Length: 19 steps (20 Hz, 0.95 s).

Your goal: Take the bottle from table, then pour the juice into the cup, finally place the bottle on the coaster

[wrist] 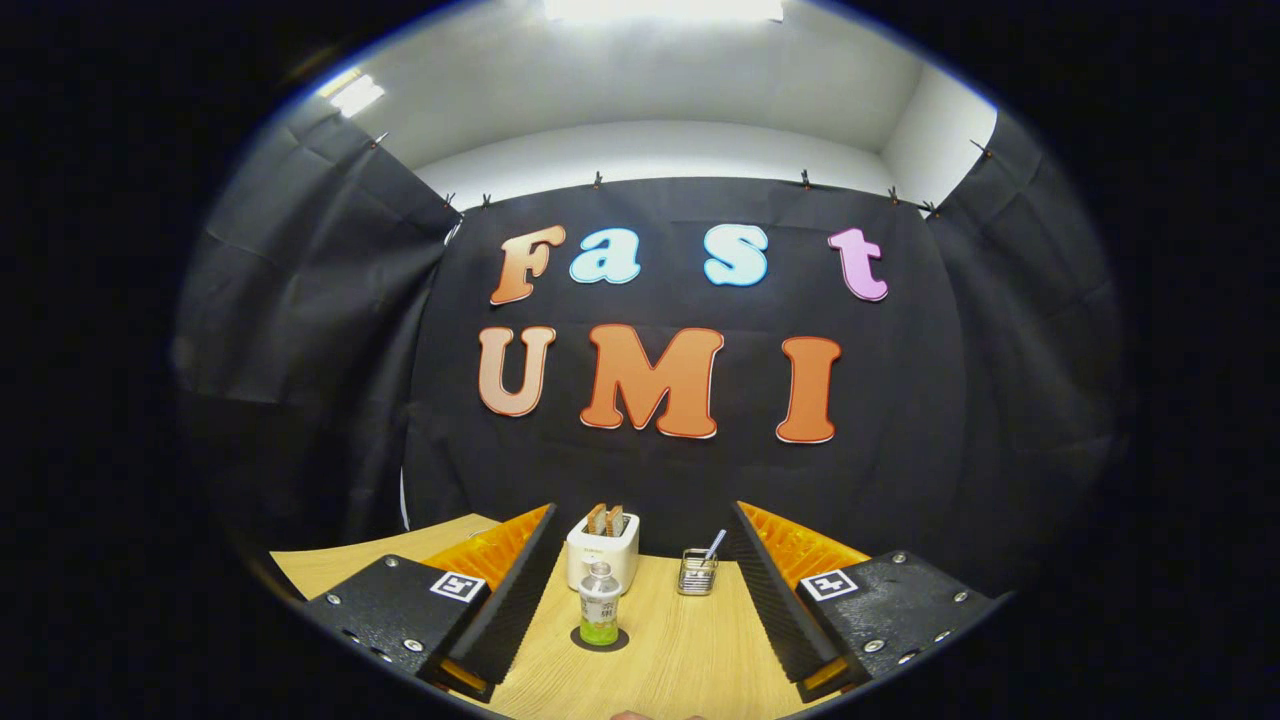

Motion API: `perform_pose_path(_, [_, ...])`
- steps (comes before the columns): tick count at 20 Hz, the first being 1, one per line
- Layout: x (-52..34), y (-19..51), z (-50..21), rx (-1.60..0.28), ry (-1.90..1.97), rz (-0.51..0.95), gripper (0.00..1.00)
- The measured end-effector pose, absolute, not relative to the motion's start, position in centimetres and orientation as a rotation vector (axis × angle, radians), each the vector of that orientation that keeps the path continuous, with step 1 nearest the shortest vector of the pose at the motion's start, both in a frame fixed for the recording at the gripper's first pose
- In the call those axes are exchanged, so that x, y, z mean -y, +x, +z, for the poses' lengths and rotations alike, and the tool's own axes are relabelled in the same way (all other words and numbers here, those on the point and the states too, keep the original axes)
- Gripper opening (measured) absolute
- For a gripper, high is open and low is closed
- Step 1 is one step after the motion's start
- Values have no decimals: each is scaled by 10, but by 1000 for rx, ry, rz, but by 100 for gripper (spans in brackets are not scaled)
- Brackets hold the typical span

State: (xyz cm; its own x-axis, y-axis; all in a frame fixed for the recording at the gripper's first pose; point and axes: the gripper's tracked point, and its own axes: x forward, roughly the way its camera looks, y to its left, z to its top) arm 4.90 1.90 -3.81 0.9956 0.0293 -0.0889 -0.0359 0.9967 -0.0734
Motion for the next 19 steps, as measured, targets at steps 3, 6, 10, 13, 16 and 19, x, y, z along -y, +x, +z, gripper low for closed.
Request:
perform_pose_path(3, [-14, 35, -34, -106, -40, 56, 99])
perform_pose_path(6, [8, 26, -17, -71, 5, 11, 99])
perform_pose_path(10, [30, 18, -9, -63, -7, -26, 99])
perform_pose_path(13, [39, 10, -5, -45, -33, -38, 99])
perform_pose_path(16, [37, 9, -12, -66, -34, -31, 99])
perform_pose_path(19, [28, 12, -9, -66, -36, -8, 99])
